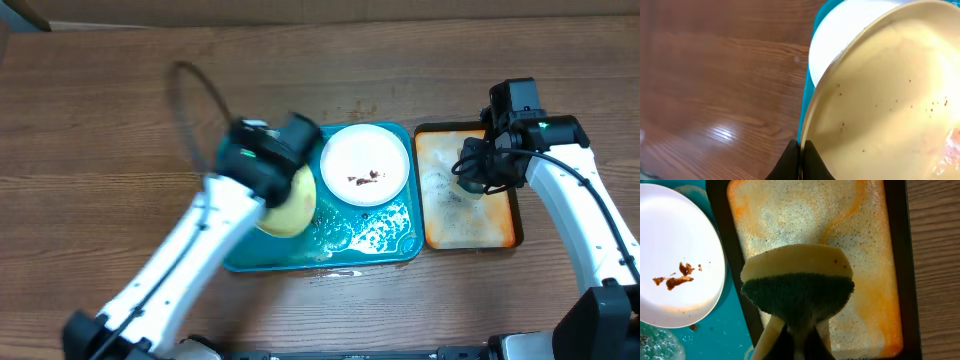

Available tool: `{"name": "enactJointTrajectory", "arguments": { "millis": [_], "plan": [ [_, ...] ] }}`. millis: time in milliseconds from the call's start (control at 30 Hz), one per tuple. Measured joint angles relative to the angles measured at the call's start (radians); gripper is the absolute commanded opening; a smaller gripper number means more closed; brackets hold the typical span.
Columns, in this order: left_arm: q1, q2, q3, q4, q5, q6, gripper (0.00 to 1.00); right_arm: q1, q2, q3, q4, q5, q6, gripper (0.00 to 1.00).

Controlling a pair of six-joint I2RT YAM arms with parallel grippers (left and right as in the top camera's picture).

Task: Clean dirty plates on tray and stack at the side
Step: 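Carry the yellow plate left off the tray and set it on the table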

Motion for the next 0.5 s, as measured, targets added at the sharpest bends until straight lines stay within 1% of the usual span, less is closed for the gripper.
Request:
{"name": "enactJointTrajectory", "arguments": {
  "millis": [167, 267, 433, 500],
  "plan": [
    [0.249, -0.037, 0.023, 0.028, 0.181, 0.109, 0.04, 0.0, 0.0, 0.0, 0.0, 0.0, 0.0, 0.04],
    [0.422, -0.034, 0.023, 0.033, 0.266, 0.159, 0.04, 0.0, 0.0, 0.0, 0.0, 0.0, 0.0, 0.04],
    [0.673, -0.006, 0.023, 0.067, 0.319, 0.19, 0.04, 0.0, 0.0, 0.0, 0.0, 0.0, 0.0, 0.04],
    [0.745, 0.017, 0.023, 0.089, 0.328, 0.192, 0.04, 0.0, 0.0, -0.001, 0.0, 0.001, 0.0, 0.04]
  ]
}}
